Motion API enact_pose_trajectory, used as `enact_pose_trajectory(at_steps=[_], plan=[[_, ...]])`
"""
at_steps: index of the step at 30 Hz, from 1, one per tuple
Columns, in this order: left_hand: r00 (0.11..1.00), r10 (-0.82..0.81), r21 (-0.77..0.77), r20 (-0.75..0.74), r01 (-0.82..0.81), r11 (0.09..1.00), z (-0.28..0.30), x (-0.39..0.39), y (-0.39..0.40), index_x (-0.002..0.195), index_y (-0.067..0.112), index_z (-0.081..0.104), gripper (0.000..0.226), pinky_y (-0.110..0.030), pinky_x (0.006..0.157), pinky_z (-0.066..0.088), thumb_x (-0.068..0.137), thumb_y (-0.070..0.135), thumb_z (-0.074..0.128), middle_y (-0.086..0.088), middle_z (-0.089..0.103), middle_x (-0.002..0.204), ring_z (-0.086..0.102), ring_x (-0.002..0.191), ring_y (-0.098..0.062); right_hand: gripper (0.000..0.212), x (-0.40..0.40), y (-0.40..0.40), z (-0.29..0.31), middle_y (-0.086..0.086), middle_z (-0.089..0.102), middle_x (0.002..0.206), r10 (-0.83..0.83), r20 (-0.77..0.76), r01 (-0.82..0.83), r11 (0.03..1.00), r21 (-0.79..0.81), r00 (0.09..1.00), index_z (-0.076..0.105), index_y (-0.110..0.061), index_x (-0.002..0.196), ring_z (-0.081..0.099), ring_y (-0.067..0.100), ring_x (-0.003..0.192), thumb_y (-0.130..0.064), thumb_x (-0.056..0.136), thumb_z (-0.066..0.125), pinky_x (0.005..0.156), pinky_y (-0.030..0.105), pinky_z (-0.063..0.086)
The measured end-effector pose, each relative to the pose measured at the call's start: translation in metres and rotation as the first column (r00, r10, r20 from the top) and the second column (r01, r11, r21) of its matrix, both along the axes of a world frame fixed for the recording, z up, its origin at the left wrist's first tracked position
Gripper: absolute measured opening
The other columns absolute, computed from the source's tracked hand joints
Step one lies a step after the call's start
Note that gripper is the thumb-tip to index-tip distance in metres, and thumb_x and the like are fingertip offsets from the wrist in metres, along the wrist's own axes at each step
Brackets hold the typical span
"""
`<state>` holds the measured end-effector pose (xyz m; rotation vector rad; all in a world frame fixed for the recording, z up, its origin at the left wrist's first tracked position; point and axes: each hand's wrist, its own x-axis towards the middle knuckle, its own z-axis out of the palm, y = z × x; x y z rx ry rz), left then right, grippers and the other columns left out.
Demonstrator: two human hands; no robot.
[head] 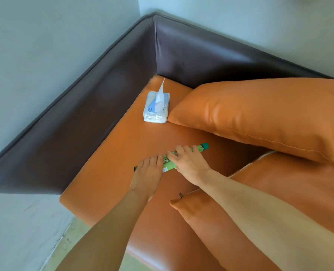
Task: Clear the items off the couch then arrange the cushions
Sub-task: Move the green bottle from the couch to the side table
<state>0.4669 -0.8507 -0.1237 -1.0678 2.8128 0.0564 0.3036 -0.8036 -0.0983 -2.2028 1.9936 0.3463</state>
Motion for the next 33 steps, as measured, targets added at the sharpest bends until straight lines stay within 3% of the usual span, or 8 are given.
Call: enact_pose_trajectory(at_steps=[3,10,12,15,19,24,27,33], plan=[[1.000,0.018,-0.031,-0.022,-0.019,0.999,0.038,0.005,0.007,0.116,0.004,0.066,0.083,-0.031,0.068,0.053,0.042,0.026,0.097,-0.007,0.067,0.098,0.065,0.080,-0.023,0.058,0.001,0.006,0.038,0.013,0.046,0.128,0.021,-0.010,-0.021,0.999,-0.041,1.000,0.034,-0.019,0.140,0.050,0.034,0.113,-0.019,0.089,0.062,0.096,0.060,0.040],[0.985,-0.122,-0.091,-0.122,0.112,0.990,0.130,0.005,0.024,0.116,0.002,0.062,0.086,-0.036,0.070,0.058,0.041,0.023,0.097,-0.009,0.067,0.097,0.067,0.083,-0.025,0.057,0.003,0.045,0.129,0.013,0.046,0.130,-0.059,0.032,0.064,0.985,-0.162,0.998,0.034,-0.020,0.140,0.049,0.031,0.118,-0.026,0.091,0.062,0.098,0.059,0.041],[0.975,-0.171,-0.128,-0.139,0.153,0.980,0.156,0.001,0.030,0.116,0.002,0.063,0.080,-0.036,0.069,0.057,0.046,0.024,0.095,-0.009,0.068,0.097,0.067,0.083,-0.026,0.057,0.002,0.061,0.150,0.012,0.052,0.122,-0.117,0.020,0.119,0.972,-0.203,0.993,0.042,-0.019,0.135,0.055,0.030,0.109,-0.027,0.085,0.069,0.091,0.057,0.046],[0.948,-0.271,-0.184,-0.166,0.240,0.953,0.185,-0.007,0.043,0.122,0.003,0.049,0.081,-0.038,0.069,0.056,0.055,0.023,0.091,-0.010,0.066,0.100,0.066,0.083,-0.027,0.060,-0.002,0.086,0.178,0.010,0.061,0.103,-0.202,-0.001,0.194,0.943,-0.270,0.979,0.059,-0.019,0.118,0.062,0.029,0.085,-0.028,0.065,0.085,0.071,0.053,0.053],[0.919,-0.357,-0.210,-0.169,0.320,0.924,0.212,-0.021,0.071,0.120,0.000,0.060,0.087,-0.038,0.069,0.057,0.042,0.019,0.096,-0.011,0.066,0.101,0.066,0.084,-0.028,0.060,-0.004,0.131,0.206,0.009,0.063,0.098,-0.296,-0.056,0.257,0.897,-0.361,0.953,0.064,-0.021,0.112,0.062,0.028,0.077,-0.031,0.058,0.087,0.064,0.049,0.053],[0.823,-0.529,-0.293,-0.205,0.464,0.836,0.245,-0.048,0.115,0.112,0.000,0.068,0.073,-0.033,0.064,0.057,0.048,0.022,0.094,-0.012,0.070,0.096,0.069,0.079,-0.027,0.056,-0.016,0.197,0.235,0.008,0.060,0.089,-0.415,-0.056,0.360,0.843,-0.400,0.908,0.062,-0.020,0.108,0.058,0.027,0.069,-0.028,0.059,0.086,0.056,0.044,0.051],[0.759,-0.623,-0.350,-0.188,0.541,0.765,0.260,-0.075,0.144,0.116,0.001,0.066,0.076,-0.033,0.068,0.058,0.049,0.024,0.095,-0.010,0.069,0.099,0.068,0.083,-0.025,0.060,-0.032,0.243,0.251,0.007,0.058,0.089,-0.487,-0.061,0.420,0.805,-0.419,0.871,0.061,-0.021,0.109,0.056,0.026,0.067,-0.026,0.055,0.088,0.053,0.042,0.049],[0.666,-0.716,-0.370,-0.209,0.625,0.688,0.288,-0.143,0.227,0.112,-0.001,0.068,0.068,-0.034,0.062,0.057,0.052,0.019,0.092,-0.012,0.069,0.094,0.068,0.076,-0.027,0.054,-0.077,0.339,0.284,0.007,0.058,0.087,-0.612,-0.097,0.516,0.732,-0.445,0.785,0.060,-0.022,0.108,0.056,0.027,0.066,-0.026,0.059,0.085,0.052,0.042,0.049]])
